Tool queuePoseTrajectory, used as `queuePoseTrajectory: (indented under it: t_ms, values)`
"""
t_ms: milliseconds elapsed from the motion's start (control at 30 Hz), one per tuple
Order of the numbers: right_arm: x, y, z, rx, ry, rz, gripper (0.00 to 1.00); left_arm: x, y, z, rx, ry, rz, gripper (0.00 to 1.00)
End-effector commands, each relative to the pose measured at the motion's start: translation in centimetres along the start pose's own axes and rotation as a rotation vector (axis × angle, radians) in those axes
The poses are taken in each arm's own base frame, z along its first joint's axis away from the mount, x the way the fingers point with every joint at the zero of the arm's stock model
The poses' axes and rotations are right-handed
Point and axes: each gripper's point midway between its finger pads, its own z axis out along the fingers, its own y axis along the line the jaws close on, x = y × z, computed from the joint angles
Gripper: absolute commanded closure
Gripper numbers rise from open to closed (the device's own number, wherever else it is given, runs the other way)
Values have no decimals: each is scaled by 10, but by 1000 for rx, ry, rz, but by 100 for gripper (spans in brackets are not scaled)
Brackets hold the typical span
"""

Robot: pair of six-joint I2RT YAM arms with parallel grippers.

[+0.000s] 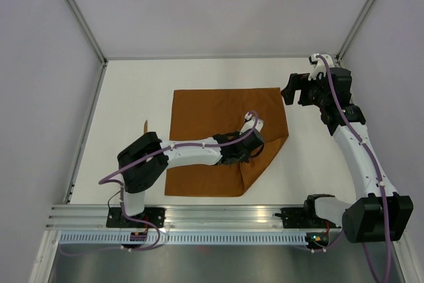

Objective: Fold the napkin, place the utensils inside, and roll it up
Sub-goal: Fold the napkin

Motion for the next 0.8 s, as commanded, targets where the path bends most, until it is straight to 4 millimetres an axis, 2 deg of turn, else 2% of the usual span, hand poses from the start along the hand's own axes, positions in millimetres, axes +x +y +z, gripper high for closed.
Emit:
queuePoseTrajectory:
  t_ms: [0, 200, 233, 300, 400, 500, 767]
  values:
    - [-1, 2, -5, 2, -7, 1, 2, -56, 5, -23, 14, -120, 13, 98]
    - [1, 3, -4, -4, -4, 1, 2, -87, 46, -27, -2, -151, -24, 98]
    - [1, 3, -4, -4, -2, 2, 2, -93, 59, -26, -15, -156, -33, 98]
    - [1, 3, -4, -5, -2, 4, 2, -104, 67, -30, 4, -173, -43, 98]
    - [2, 4, -3, -11, 1, 4, 2, -120, 89, -34, -1, -194, -61, 98]
    - [3, 5, -1, -19, 6, 8, 2, -131, 118, -34, -23, -206, -105, 98]
    - [7, 8, 1, -36, 19, 13, 2, -140, 165, -21, -67, -198, -158, 98]
